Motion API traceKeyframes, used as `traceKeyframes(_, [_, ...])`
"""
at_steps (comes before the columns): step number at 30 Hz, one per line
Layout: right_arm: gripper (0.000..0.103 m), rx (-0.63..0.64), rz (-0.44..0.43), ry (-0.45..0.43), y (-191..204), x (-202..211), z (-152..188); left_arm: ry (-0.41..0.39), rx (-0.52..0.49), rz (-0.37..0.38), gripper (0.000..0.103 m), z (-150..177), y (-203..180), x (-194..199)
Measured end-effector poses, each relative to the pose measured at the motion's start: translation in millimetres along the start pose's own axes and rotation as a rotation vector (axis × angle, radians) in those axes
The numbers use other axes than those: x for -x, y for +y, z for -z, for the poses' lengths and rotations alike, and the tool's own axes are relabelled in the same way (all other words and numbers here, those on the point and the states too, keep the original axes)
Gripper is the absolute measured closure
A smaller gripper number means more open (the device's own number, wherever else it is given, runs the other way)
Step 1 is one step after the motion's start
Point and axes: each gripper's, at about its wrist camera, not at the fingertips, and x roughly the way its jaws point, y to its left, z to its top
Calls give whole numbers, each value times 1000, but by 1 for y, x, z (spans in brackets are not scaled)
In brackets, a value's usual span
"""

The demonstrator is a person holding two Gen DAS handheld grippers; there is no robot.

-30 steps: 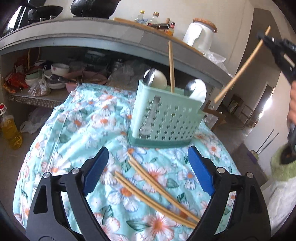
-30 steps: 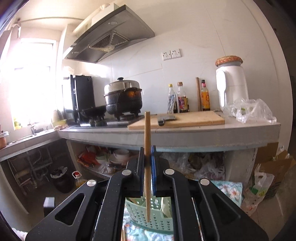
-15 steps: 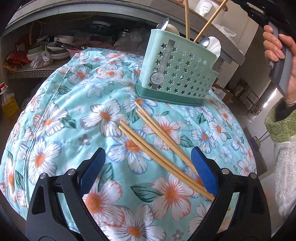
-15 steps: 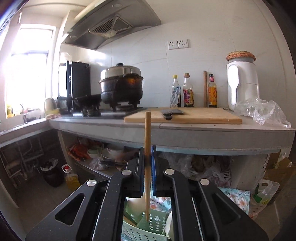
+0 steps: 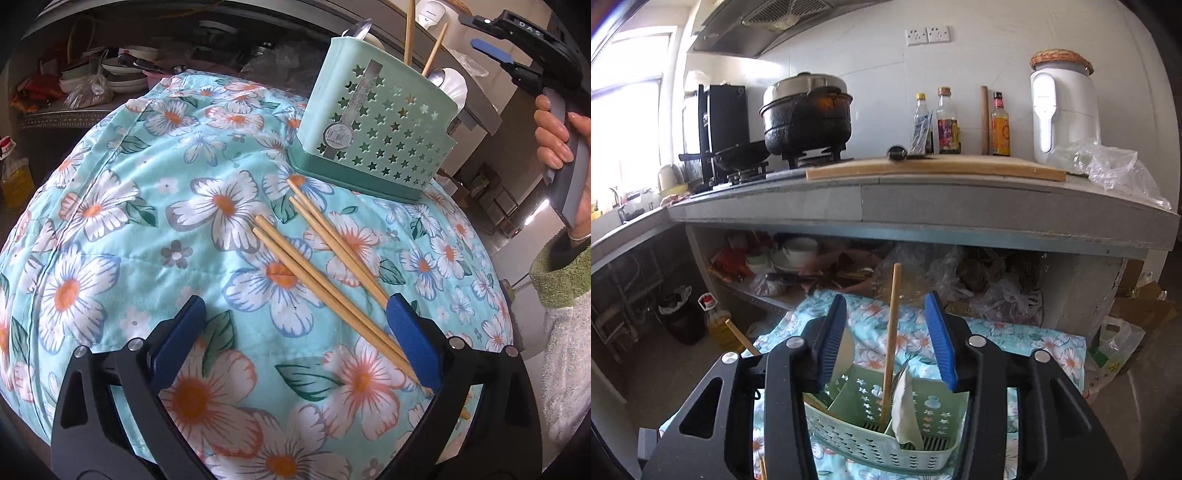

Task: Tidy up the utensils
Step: 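Lower the chopstick into the holder and open the right gripper, then move the left gripper down and close it on a bamboo chopstick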

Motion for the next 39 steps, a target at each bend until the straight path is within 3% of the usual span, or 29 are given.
traceKeyframes(6, [50, -67, 15, -102, -22, 53, -4, -13, 61, 35, 8, -1, 8, 2])
traceKeyframes(11, [49, -104, -20, -88, -32, 85, 18, -10, 51, 21, 8, 0, 5, 1])
traceKeyframes(15, [49, -175, -76, 18, -36, 88, 55, -8, 48, 28, 8, 0, 5, 2])
traceKeyframes(20, [49, -257, -135, 230, -31, 70, 125, 1, 86, 67, 8, -4, 9, 9])
traceKeyframes(24, [49, -324, -177, 372, -21, 57, 177, -15, 32, 99, 9, -7, -3, 19])
traceKeyframes(29, [49, -348, -206, 460, -9, 49, 207, 0, -13, 182, 9, -5, -22, 21])
traceKeyframes(36, [49, -336, -207, 478, -3, 51, 217, 92, 103, 286, 49, 4, -13, 4])
traceKeyframes(39, [49, -355, -211, 479, -7, 51, 218, 131, 176, 332, 60, 9, -4, -4])
